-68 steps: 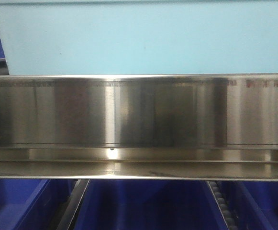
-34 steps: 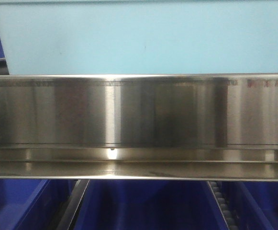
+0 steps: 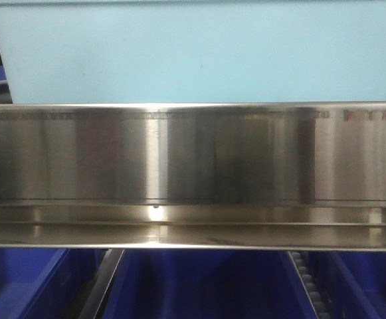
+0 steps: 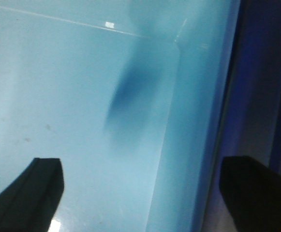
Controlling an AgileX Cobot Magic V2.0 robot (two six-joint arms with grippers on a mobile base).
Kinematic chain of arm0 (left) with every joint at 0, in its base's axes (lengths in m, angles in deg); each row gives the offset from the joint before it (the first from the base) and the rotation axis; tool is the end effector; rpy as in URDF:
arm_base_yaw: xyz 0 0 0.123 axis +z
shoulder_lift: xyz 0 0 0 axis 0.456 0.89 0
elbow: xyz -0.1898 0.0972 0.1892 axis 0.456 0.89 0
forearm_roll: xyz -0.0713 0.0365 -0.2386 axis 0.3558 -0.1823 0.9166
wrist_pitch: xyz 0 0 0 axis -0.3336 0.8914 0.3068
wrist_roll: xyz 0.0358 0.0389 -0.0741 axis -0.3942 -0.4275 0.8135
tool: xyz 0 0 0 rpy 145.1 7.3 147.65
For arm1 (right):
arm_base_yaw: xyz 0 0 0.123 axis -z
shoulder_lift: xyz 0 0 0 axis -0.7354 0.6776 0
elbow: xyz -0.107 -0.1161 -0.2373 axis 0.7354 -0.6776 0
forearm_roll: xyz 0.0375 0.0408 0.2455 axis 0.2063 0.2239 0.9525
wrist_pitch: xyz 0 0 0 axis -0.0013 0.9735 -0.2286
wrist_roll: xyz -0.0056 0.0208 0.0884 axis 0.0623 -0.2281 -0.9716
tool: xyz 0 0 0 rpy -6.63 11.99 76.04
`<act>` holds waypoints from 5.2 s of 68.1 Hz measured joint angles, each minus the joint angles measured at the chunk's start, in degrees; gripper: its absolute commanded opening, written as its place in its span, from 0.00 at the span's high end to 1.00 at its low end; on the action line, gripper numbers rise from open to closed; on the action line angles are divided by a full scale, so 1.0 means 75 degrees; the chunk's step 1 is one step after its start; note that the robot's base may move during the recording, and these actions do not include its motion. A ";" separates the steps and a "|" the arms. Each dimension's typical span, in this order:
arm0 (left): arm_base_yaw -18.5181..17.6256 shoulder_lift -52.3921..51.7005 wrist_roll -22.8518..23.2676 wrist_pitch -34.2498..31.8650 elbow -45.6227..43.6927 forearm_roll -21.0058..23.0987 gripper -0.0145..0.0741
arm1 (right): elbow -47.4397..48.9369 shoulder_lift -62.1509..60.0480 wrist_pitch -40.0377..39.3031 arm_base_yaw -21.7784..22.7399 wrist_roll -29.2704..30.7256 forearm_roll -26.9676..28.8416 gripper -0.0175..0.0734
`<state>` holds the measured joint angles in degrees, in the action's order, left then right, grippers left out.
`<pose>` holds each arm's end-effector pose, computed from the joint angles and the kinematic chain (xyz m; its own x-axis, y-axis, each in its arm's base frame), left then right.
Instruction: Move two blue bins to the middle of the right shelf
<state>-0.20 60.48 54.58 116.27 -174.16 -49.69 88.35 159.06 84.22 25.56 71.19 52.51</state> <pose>0.3039 -0.1578 0.3391 -0.8939 0.2820 -0.3485 0.3225 0.9445 -0.0630 0.3209 0.1345 0.3462 -0.8944 -0.2365 -0.3796 -0.2943 0.9504 0.1011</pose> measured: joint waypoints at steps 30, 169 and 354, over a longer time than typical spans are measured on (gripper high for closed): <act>0.0000 0.0006 0.0081 -0.0116 0.0000 -0.0058 0.96 | 0.0018 0.0045 -0.0043 0.0000 -0.0213 0.0015 0.97; 0.0000 -0.0134 0.0120 -0.1488 -0.2770 -0.0354 0.96 | 0.1500 -0.1268 -0.0293 0.0014 -0.0584 -0.0457 0.97; 0.0085 -0.0163 -0.0019 -0.4084 -0.2770 -0.0688 0.96 | 0.1517 -0.1268 -0.2926 0.0100 -0.0565 -0.0625 0.97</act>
<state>0.44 59.26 54.44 85.64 -194.94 -54.84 99.73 149.55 62.27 26.31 66.95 47.82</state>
